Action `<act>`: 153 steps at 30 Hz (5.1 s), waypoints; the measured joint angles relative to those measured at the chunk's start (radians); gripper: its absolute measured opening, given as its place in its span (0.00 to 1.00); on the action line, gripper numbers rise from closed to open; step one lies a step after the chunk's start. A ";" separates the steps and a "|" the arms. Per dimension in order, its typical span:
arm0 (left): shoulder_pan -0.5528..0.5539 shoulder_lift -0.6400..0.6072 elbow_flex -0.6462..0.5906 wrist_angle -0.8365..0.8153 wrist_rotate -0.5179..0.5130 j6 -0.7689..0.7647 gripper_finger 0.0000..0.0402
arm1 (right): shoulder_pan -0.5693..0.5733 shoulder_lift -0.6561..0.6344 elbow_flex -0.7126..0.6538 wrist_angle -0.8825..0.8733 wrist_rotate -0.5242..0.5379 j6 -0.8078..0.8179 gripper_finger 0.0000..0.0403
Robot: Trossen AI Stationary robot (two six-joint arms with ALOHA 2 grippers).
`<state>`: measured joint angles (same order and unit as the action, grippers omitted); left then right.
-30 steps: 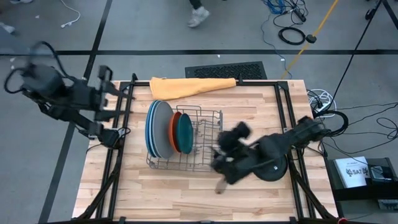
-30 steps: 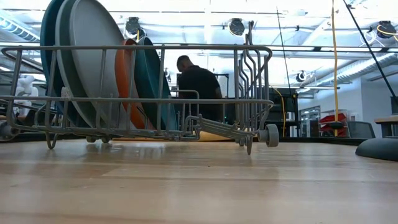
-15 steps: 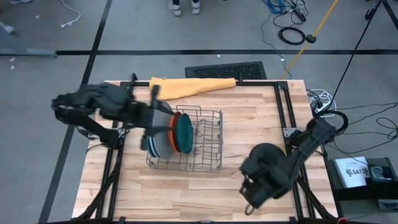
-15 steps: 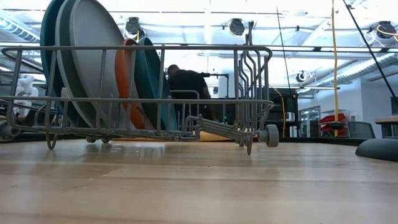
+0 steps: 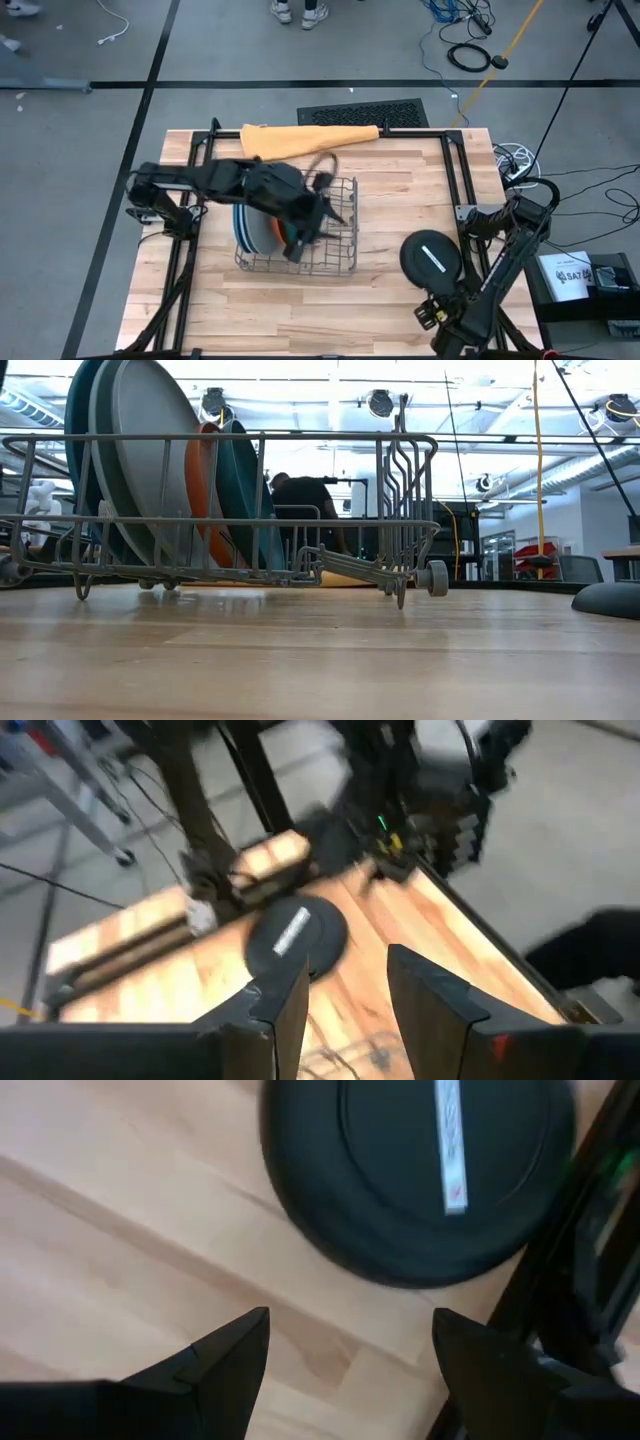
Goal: Sort dishes
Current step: Put the black plate in the dish rack
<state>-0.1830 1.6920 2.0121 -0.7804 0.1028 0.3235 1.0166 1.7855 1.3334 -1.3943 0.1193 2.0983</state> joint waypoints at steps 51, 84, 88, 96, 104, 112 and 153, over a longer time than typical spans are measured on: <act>0.037 -0.110 0.019 0.183 -0.048 -0.213 0.34 | -0.086 -0.030 -0.158 0.111 0.164 -0.831 0.52; 0.037 -0.110 0.019 0.188 -0.048 -0.187 0.34 | -0.183 -0.318 -0.537 0.534 0.054 -1.095 0.21; 0.037 -0.110 0.019 0.188 -0.048 -0.187 0.34 | -0.204 -0.320 -0.545 0.556 0.035 -1.124 0.17; 0.037 -0.110 0.019 0.188 -0.048 -0.187 0.34 | -0.233 -0.318 -0.545 0.582 0.017 -1.150 0.03; 0.037 -0.110 0.019 0.188 -0.048 -0.188 0.34 | -0.244 -0.317 -0.545 0.629 0.004 -1.151 0.00; 0.037 -0.110 0.019 0.188 -0.048 -0.188 0.34 | -0.244 -0.311 -0.506 0.596 0.001 -1.176 0.00; 0.037 -0.110 0.019 0.188 -0.051 -0.212 0.34 | -0.323 -0.251 -0.482 0.579 -0.153 -1.457 0.13</act>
<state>-0.1461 1.5818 2.0315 -0.5926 0.0521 0.1112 0.6933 1.5346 0.8516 -0.8148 -0.0338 0.6415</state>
